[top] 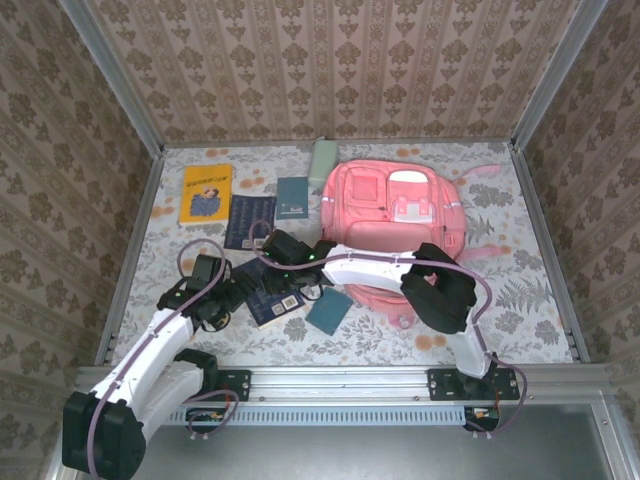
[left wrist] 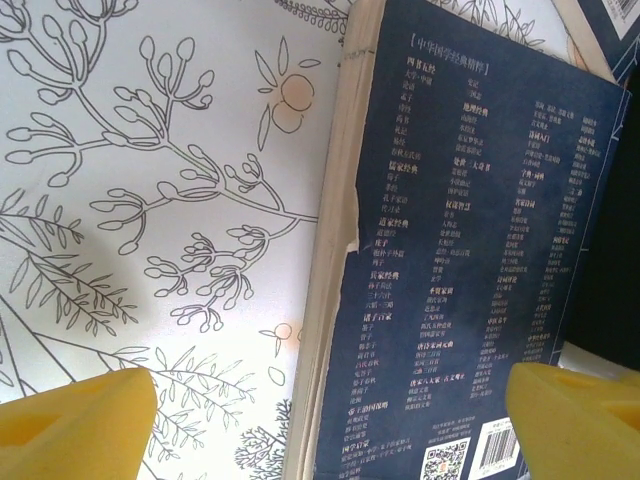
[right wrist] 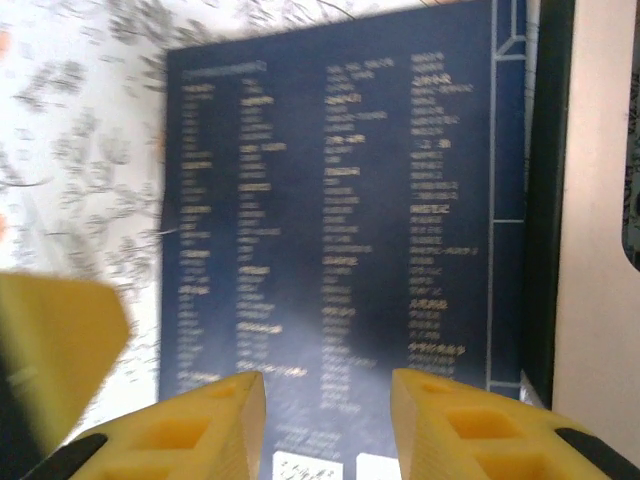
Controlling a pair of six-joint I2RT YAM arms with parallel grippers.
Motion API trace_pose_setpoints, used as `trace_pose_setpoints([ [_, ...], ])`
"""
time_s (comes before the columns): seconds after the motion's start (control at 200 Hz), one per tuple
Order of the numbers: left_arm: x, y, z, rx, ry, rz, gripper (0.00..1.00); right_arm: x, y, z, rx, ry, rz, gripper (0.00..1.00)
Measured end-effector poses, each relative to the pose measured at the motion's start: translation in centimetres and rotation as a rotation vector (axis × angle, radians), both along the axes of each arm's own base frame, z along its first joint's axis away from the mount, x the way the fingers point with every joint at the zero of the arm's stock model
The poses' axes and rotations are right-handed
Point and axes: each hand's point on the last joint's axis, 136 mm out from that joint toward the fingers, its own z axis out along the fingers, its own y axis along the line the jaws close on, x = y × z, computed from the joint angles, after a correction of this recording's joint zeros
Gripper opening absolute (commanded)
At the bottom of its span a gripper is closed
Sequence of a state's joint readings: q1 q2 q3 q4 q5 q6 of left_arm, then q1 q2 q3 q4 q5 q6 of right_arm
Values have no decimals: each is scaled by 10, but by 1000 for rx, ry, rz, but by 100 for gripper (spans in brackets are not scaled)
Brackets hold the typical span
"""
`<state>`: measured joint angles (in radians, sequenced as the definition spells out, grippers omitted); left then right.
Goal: Pack the student bag
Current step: Pick up the book from the middle-left of the table.
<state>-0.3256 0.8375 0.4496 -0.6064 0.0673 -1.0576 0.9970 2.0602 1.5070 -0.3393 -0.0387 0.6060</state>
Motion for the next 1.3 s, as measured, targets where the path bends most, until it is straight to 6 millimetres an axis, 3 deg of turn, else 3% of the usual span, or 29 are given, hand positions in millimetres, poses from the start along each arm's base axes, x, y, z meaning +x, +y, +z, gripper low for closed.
trace_pose_setpoints([
  [0.085, 0, -1, 0, -1, 0, -10, 92, 8, -8, -12, -36, 5, -25, 39],
  [0.25, 0, -3, 0, -6, -3, -32, 93, 35, -33, -14, -74, -14, -105, 40],
  [0.39, 3, -10, -1, -26, -4, -63, 89, 53, -48, -14, -56, 3, -133, 43],
  [0.43, 5, -13, -1, -31, -7, -72, 84, 55, -49, -13, -45, 11, -130, 45],
  [0.52, 10, -18, -3, -40, -12, -98, 76, 52, -45, -12, -18, 27, -106, 47],
  [0.71, 17, -25, -13, -41, 7, -130, 49, 32, -41, -26, -11, 96, -66, 46],
  [0.855, 13, -23, -23, -16, 49, -139, 45, 22, -38, -38, -13, 141, -57, 47],
  [1.085, 1, -14, -39, 22, 102, -128, 31, 20, -32, -38, 12, 154, -62, 47],
  [1.3, 4, -17, -41, 20, 102, -129, 21, 19, -28, -38, 34, 174, -74, 47],
])
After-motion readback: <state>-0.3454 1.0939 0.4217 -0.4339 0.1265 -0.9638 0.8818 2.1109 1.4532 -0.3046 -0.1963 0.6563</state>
